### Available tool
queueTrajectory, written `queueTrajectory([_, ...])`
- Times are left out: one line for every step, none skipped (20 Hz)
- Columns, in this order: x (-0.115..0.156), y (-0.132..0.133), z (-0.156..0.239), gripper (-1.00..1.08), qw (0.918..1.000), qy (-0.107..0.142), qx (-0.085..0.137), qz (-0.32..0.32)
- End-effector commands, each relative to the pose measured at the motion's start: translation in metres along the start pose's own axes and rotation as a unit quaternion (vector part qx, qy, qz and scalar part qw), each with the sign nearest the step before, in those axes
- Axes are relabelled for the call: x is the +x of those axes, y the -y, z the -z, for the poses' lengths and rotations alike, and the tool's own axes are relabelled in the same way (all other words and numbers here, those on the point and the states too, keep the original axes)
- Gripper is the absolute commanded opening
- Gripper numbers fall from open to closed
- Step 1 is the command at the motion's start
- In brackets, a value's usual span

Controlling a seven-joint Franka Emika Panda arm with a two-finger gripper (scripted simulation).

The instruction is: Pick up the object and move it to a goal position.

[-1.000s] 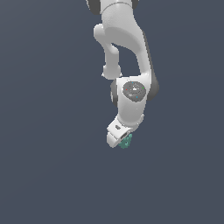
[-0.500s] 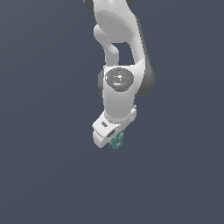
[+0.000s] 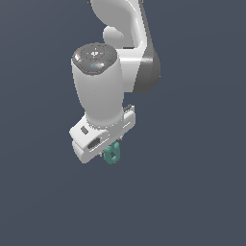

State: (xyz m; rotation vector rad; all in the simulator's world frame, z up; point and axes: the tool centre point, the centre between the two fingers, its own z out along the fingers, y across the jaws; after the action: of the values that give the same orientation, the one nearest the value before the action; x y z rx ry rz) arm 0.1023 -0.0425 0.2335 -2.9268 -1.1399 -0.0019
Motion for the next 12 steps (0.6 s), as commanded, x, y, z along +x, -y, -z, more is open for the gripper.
queueTrajectory([-0.004,-0.014,0.016,-1.0,1.0,0.0,0.0,0.0])
queueTrajectory([-0.005,-0.019,0.021,-1.0,1.0,0.0,0.0,0.0])
queueTrajectory([-0.007,-0.024,0.027,-1.0,1.0,0.0,0.0,0.0])
queueTrajectory([-0.008,-0.028,0.032,-1.0,1.0,0.0,0.0,0.0])
queueTrajectory([-0.009,-0.033,0.037,-1.0,1.0,0.0,0.0,0.0])
queueTrajectory([-0.01,-0.037,0.041,-1.0,1.0,0.0,0.0,0.0])
queueTrajectory([-0.011,-0.041,0.046,-1.0,1.0,0.0,0.0,0.0])
queueTrajectory([-0.012,-0.045,0.05,-1.0,1.0,0.0,0.0,0.0])
queueTrajectory([-0.013,-0.049,0.054,-1.0,1.0,0.0,0.0,0.0])
queueTrajectory([-0.013,-0.052,0.058,-1.0,1.0,0.0,0.0,0.0])
queueTrajectory([-0.014,-0.056,0.061,-1.0,1.0,0.0,0.0,0.0])
queueTrajectory([-0.015,-0.059,0.065,-1.0,1.0,0.0,0.0,0.0])
